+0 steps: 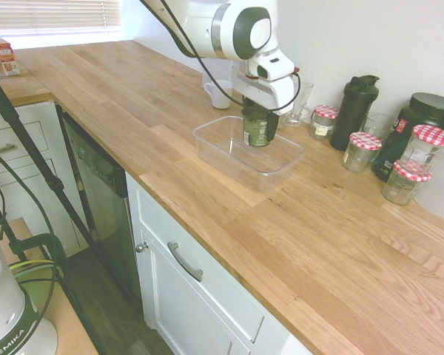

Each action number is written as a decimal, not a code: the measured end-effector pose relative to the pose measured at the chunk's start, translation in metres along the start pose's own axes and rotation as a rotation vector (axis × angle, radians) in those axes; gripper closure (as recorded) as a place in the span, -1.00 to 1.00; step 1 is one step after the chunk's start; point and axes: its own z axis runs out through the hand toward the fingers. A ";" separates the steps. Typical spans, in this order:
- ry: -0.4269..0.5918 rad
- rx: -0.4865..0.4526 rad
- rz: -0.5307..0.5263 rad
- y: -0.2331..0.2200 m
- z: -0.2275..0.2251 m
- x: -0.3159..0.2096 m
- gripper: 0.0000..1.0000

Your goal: Put the cereal into the container

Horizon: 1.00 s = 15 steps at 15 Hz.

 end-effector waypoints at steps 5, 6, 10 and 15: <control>-0.021 -0.016 -0.031 -0.013 0.019 -0.029 1.00; -0.022 -0.016 -0.032 -0.014 0.022 -0.030 1.00; -0.032 -0.016 -0.030 -0.016 0.035 -0.033 1.00; -0.051 -0.015 -0.034 -0.019 0.039 -0.037 -1.00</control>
